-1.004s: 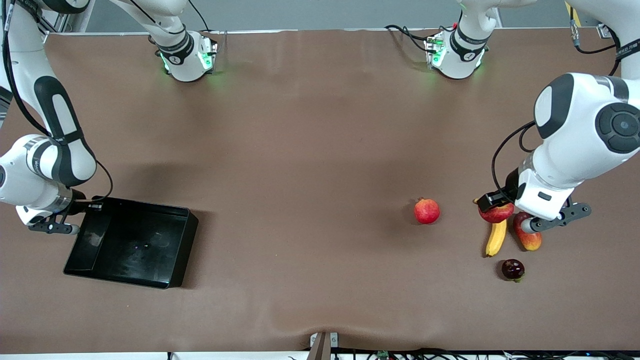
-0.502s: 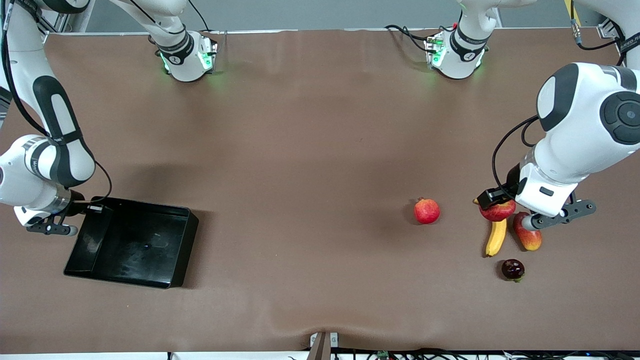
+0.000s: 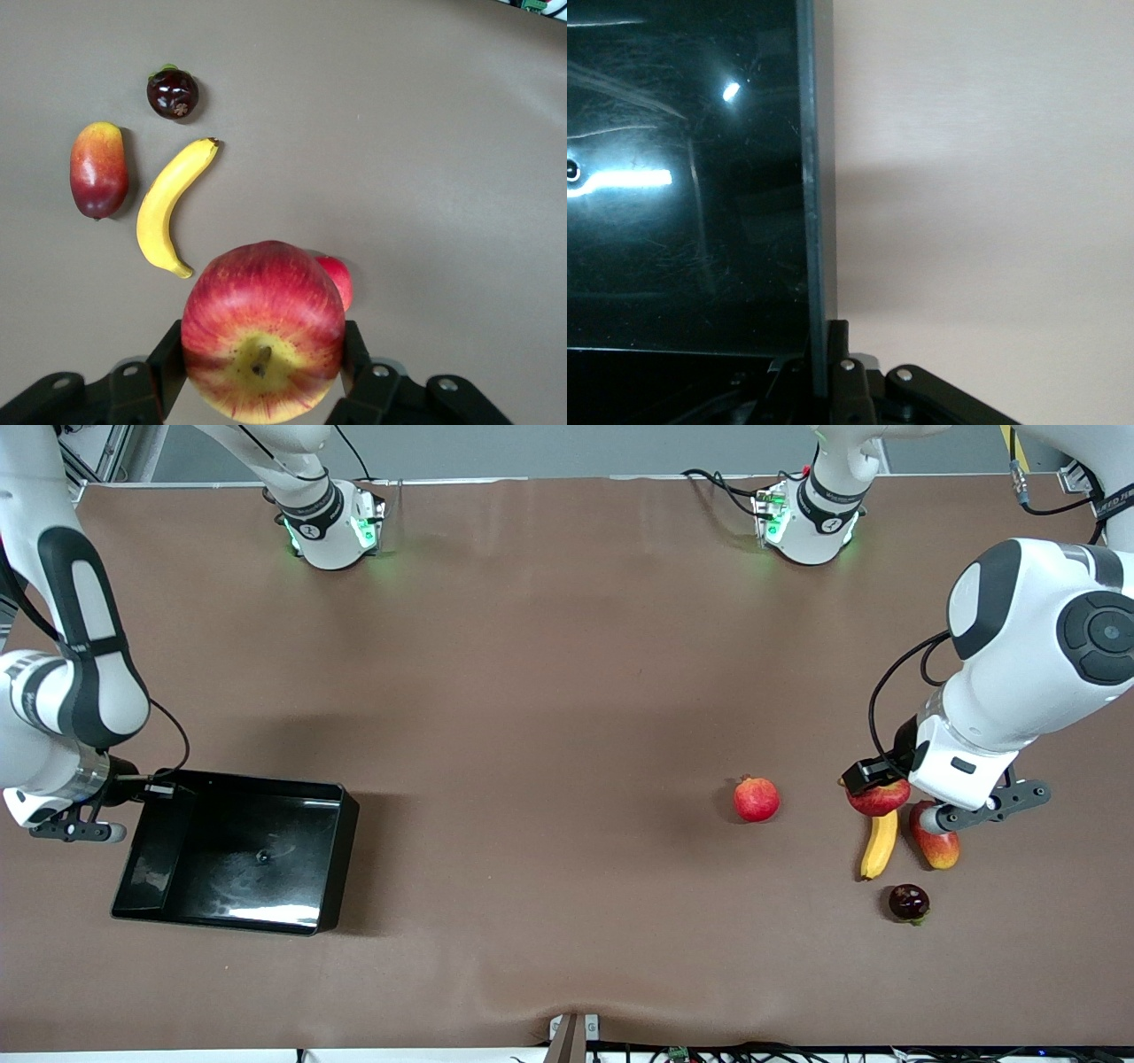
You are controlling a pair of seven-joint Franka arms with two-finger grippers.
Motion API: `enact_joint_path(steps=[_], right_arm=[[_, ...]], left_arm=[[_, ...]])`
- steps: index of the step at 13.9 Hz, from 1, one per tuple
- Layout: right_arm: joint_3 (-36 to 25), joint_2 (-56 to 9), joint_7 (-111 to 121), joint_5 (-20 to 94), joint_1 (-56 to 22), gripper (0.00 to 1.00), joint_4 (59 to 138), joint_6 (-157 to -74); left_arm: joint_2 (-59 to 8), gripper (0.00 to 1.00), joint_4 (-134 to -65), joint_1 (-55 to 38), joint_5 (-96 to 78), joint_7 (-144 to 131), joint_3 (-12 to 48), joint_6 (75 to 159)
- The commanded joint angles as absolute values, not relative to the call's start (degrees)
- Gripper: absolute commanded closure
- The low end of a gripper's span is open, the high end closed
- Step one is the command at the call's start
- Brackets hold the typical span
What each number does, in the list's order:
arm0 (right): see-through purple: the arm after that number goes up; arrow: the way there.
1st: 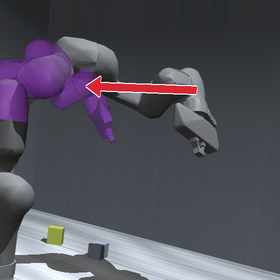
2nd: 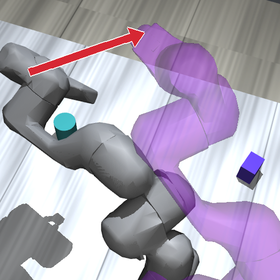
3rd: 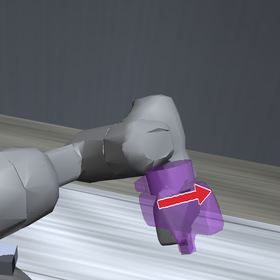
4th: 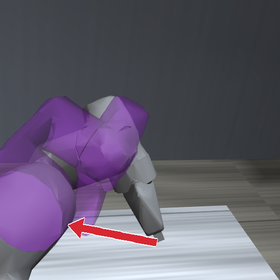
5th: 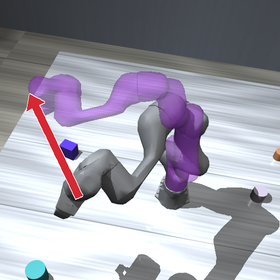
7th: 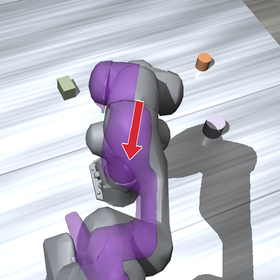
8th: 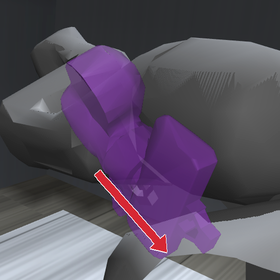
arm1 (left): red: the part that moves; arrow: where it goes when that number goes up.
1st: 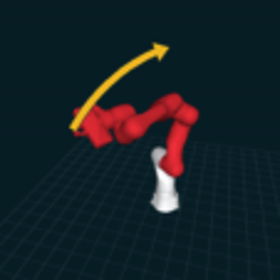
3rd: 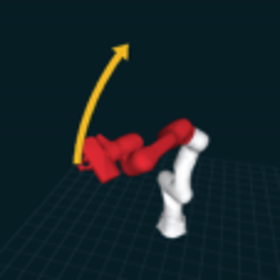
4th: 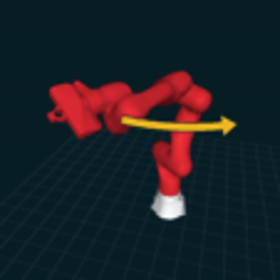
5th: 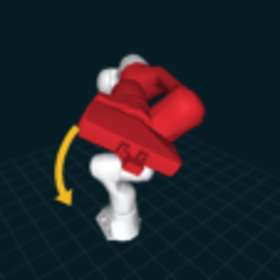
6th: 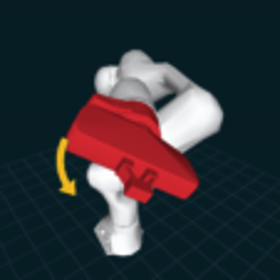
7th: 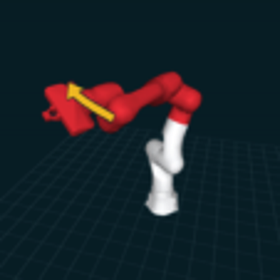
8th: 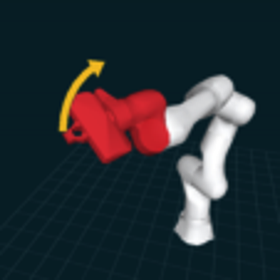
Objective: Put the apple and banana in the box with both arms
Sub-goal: 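Lift the apple with the left gripper while the right gripper grips the tray, then slide the black tray toward the fruit with the right gripper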
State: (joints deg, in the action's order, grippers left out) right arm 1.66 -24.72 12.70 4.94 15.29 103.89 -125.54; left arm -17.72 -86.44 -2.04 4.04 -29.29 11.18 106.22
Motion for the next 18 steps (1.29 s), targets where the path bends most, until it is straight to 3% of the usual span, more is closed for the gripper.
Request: enact_joint_path(steps=[1, 8, 13, 18], right_arm=[[1.93, -19.61, 10.91, 9.39, 12.14, 1.00, 105.20, -121.04], [1.76, -14.77, -16.49, 8.88, -5.43, 1.00, 107.57, -119.62], [1.67, -13.89, -23.89, 7.65, -15.18, 1.00, 109.60, -120.76], [1.76, -14.50, -28.73, 5.80, -22.40, 1.00, 116.80, -135.16]], left_arm=[[-17.49, 1.00, -85.96, -2.20, 5.27, -31.20, 12.04, 105.12], [-17.93, 1.00, -85.96, -3.43, 5.27, -33.66, 12.39, 105.12], [-17.84, 1.00, -85.96, -3.43, 5.27, -33.75, 12.48, 105.12], [-17.93, 1.00, -86.04, -3.86, 4.75, -34.80, 12.92, 105.12]])
